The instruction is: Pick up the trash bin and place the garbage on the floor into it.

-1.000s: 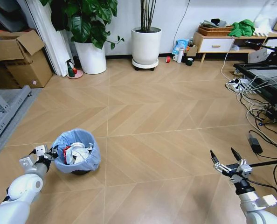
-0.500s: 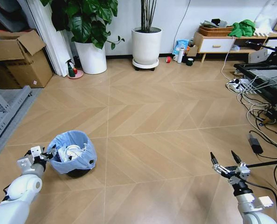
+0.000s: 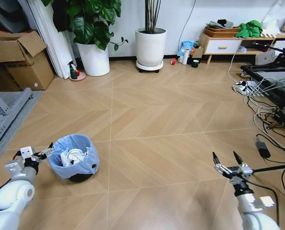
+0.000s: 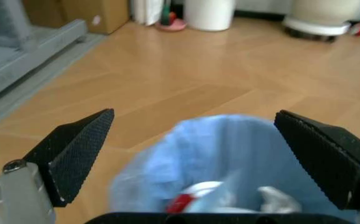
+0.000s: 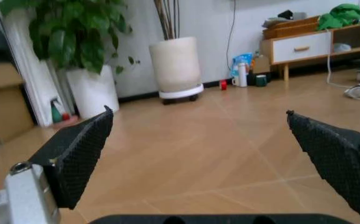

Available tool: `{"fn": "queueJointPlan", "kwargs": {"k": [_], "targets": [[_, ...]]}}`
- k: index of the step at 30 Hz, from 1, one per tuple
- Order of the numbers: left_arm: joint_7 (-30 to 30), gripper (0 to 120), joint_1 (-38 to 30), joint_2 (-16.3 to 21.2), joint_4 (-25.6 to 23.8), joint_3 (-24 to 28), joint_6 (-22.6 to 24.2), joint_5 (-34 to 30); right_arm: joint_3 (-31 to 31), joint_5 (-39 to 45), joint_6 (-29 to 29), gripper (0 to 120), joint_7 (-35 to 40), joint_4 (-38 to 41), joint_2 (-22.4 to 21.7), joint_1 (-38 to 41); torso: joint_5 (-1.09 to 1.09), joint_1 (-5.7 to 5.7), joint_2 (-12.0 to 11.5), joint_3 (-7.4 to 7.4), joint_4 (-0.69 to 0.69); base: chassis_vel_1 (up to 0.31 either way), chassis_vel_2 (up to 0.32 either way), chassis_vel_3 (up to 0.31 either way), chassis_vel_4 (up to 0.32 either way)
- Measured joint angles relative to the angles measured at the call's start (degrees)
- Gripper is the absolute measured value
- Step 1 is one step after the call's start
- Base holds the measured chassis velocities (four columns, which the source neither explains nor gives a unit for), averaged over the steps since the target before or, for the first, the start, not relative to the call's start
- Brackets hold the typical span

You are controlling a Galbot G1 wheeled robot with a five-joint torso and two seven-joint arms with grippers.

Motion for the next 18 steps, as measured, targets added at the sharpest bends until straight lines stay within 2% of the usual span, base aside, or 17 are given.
{"fn": "queueJointPlan", "kwargs": {"k": [5,8,11,18], "targets": [[1.3,100,0.4,-2.5,-3.0,1.4,-0.5,3.1,-4.0,2.1,2.2,100,-1.5,-5.4,2.3,6.9,-0.01,0.00,0.0,0.00,-0.02,0.000,0.000,0.000,0.000],[2.8,100,0.1,-3.4,-2.6,1.9,-1.7,4.5,-5.7,3.8,3.1,100,-2.7,-7.7,3.3,10.5,-0.03,0.00,0.0,0.01,-0.01,0.000,0.000,0.000,0.000],[4.4,100,-0.7,-4.9,-0.2,2.5,-3.4,5.9,-8.6,5.0,4.6,100,-3.9,-11.5,5.1,15.9,-0.04,0.00,0.0,0.01,0.00,0.000,0.000,0.000,0.000],[4.4,100,-0.8,-5.3,0.4,2.7,-3.1,6.0,-10.1,4.7,4.9,100,-4.3,-13.1,6.0,17.7,-0.03,0.01,0.0,0.01,-0.01,0.000,0.000,0.000,0.000]]}}
